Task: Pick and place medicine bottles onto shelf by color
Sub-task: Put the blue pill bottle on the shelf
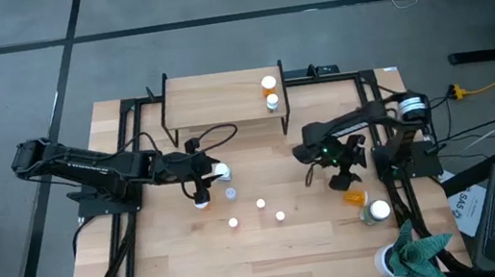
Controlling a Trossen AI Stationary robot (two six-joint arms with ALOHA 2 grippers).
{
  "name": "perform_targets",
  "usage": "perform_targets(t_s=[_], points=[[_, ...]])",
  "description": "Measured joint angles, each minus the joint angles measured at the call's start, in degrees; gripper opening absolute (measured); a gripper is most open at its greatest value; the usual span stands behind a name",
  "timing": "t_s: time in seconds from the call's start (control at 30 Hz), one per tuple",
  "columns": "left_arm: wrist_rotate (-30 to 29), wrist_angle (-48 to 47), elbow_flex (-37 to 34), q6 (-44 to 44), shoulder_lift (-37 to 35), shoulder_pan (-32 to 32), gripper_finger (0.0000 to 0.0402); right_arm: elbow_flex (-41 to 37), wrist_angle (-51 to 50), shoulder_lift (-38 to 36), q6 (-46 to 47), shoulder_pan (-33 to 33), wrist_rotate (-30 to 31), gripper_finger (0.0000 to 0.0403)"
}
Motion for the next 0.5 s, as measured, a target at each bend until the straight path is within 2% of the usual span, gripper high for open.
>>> perform_targets(t_s=[0.1,0.23,0.37,0.5], points=[[-0.02,0.00,0.00,0.00,-0.01,0.00,0.0181,0.89,0.64,-5.97,5.25,2.16,5.61,0.0241],[-0.02,0.00,0.00,-0.02,-0.02,0.00,0.0181,-0.86,3.93,-15.96,17.17,5.79,12.38,0.0241],[-0.01,0.00,0.00,-0.02,0.00,0.00,0.0181,-5.97,4.74,-22.97,28.77,9.49,11.29,0.0241],[0.00,0.00,0.00,-0.02,-0.02,0.00,0.0181,-11.74,6.89,-25.07,35.91,12.87,5.99,0.0241]])
